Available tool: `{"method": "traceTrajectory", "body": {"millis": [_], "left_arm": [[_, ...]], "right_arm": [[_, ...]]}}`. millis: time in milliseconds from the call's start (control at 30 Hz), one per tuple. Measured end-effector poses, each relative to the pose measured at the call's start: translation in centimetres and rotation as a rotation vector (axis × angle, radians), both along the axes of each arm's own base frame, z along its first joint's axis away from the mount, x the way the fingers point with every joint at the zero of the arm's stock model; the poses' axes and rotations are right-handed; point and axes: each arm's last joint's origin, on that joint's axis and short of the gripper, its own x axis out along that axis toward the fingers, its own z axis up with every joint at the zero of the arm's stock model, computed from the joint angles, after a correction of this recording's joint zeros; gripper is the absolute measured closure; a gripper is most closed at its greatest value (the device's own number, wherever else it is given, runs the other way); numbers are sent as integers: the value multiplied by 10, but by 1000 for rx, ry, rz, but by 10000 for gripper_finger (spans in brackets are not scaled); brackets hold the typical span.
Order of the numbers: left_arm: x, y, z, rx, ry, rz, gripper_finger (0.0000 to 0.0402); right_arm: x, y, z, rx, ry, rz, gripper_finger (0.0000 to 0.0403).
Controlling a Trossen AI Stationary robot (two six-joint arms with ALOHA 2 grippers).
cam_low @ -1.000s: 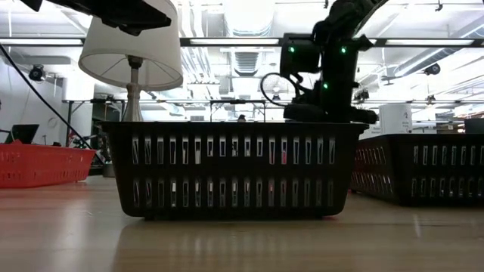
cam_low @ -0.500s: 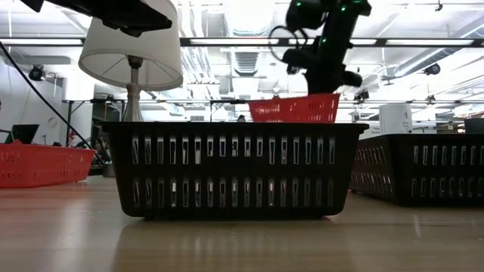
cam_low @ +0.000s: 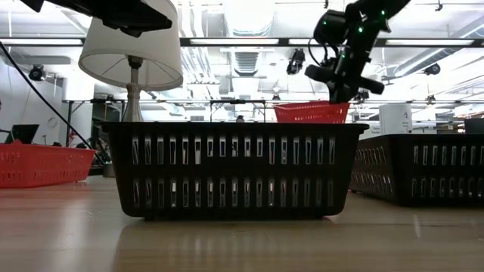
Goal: Stack baskets by color
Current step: Stack the bottom right red bin on top of the top red bin
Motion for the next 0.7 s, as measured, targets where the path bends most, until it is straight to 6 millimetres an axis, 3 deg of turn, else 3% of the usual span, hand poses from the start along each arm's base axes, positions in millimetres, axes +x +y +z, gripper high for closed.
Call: {"method": "traceTrajectory", "body": {"millis": [200, 700], "left_arm": [[0, 0, 0, 0, 0, 0, 314], [0, 0, 0, 0, -3, 0, 314]], "right_arm": [[-13, -9, -17, 39, 6, -93, 394], [-15, -9, -42, 43, -47, -167, 394]]}}
